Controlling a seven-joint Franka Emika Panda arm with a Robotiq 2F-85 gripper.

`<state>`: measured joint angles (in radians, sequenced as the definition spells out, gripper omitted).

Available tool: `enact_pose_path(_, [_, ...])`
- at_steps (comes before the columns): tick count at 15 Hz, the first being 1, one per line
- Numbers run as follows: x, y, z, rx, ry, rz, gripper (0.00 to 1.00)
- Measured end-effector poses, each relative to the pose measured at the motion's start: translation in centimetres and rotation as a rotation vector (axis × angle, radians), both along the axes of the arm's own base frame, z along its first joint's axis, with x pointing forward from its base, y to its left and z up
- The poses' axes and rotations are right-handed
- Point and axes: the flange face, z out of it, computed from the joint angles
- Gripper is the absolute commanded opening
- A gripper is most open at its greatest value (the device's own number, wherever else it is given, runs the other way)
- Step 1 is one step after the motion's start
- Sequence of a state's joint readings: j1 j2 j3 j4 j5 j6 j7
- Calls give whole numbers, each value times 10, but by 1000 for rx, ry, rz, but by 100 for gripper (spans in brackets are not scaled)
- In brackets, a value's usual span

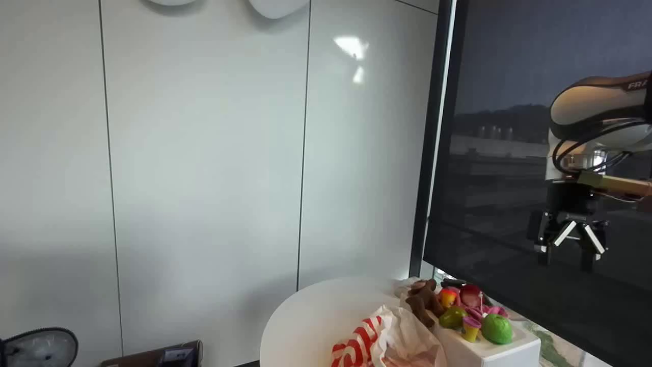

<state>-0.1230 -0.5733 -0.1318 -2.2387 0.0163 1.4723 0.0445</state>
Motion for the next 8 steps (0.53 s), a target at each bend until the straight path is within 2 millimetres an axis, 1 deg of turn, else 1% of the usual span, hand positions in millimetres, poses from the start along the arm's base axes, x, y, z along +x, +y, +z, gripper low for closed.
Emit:
enact_pose_path(3, [0, 0, 5, -2, -11, -1, 100])
enact_pose_path(8, [-1, 0, 5, -2, -12, -1, 100])
